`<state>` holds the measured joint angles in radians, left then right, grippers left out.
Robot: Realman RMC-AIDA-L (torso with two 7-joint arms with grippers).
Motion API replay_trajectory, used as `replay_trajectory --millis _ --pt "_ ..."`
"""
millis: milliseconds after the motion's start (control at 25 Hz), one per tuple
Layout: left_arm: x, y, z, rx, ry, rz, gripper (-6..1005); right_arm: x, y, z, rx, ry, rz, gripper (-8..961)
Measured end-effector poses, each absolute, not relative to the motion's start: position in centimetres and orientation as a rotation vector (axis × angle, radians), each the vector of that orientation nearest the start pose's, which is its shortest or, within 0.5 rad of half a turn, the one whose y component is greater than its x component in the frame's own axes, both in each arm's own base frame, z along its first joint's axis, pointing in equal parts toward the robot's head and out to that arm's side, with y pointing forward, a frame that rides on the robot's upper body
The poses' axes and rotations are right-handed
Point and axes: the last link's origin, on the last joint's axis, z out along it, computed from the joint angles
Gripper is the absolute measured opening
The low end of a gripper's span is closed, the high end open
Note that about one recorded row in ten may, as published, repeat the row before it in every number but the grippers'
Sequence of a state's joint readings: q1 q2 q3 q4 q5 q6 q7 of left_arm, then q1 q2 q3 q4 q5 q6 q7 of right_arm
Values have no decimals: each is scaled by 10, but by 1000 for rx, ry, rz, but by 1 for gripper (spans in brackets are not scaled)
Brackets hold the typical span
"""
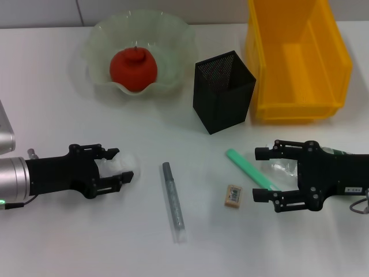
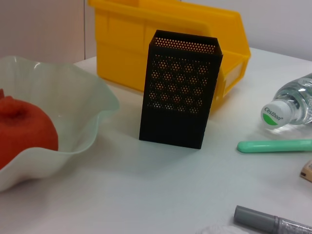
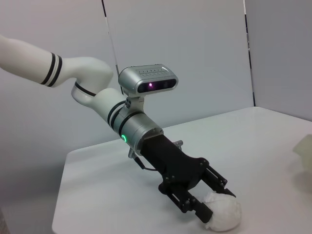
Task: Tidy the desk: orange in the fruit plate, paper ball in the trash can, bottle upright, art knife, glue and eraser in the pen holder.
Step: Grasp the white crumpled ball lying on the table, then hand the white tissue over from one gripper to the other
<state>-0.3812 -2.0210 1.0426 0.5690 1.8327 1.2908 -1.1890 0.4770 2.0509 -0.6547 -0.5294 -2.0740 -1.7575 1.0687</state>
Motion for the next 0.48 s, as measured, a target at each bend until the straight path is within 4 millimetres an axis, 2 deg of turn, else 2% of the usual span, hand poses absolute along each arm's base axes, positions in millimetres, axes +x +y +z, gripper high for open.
replay_trajectory --millis 240,400,480 --pt "-318 301 -26 -2720 -551 -398 637 279 278 -9 -2893 354 802 818" --pt "-307 303 -19 -2705 -552 -520 529 279 278 -9 -2888 362 808 818" --pt "-299 303 -16 -2700 -545 -609 529 278 279 -8 -2884 377 819 818"
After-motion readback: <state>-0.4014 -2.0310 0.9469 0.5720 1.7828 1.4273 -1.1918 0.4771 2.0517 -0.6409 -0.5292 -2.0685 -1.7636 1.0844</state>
